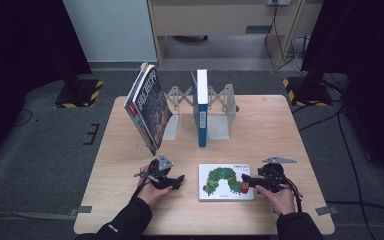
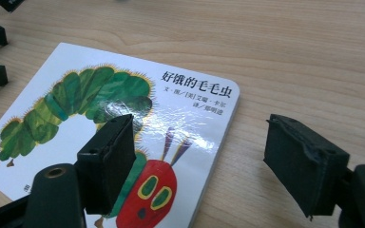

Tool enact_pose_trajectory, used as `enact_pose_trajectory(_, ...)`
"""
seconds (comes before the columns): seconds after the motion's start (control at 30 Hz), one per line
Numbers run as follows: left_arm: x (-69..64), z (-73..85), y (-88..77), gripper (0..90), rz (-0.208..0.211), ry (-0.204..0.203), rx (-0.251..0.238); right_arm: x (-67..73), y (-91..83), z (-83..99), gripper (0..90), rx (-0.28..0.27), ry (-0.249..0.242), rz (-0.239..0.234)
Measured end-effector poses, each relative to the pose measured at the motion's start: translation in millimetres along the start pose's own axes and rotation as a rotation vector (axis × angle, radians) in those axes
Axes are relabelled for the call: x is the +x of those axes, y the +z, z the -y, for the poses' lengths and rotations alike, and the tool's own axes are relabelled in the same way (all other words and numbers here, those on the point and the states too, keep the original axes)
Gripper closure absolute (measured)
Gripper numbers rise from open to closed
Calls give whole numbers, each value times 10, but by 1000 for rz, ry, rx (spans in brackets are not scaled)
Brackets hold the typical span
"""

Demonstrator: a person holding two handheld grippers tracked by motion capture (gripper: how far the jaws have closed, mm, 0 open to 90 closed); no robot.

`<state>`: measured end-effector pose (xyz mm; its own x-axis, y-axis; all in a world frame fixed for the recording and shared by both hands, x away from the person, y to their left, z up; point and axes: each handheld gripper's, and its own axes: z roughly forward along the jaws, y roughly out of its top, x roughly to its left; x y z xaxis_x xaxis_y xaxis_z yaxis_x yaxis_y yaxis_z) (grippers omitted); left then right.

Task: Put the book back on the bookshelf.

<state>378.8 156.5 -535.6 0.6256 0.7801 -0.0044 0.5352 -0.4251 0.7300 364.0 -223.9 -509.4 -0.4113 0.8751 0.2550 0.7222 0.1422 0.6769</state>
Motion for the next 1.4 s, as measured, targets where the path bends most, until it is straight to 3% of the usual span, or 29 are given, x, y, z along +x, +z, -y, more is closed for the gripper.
enact_pose_trajectory(0.2,-12,-8,18,122,27,24,16,48,81,-10,293,20,-26,-10)
enact_pose_trajectory(0.37,-22,-17,41,18,31,35,40,64,143,-13,319,30,-11,-27)
enact_pose_trajectory(0.57,-20,-18,44,8,39,37,41,39,151,-9,323,40,26,-55)
enact_pose_trajectory(0.7,-23,-16,42,11,34,29,37,36,161,-7,317,39,26,-69)
enact_pose_trajectory(0.9,-47,-30,7,65,15,8,55,13,108,-22,317,10,54,-100)
enact_pose_trajectory(1.03,-76,-50,-29,114,25,-3,52,15,84,-27,308,-5,56,-110)
enact_pose_trajectory(1.13,-113,-70,-52,137,56,-19,32,6,59,-33,307,-24,60,-122)
enact_pose_trajectory(1.4,-271,-103,-41,189,156,-17,14,2,4,-60,307,-76,76,-144)
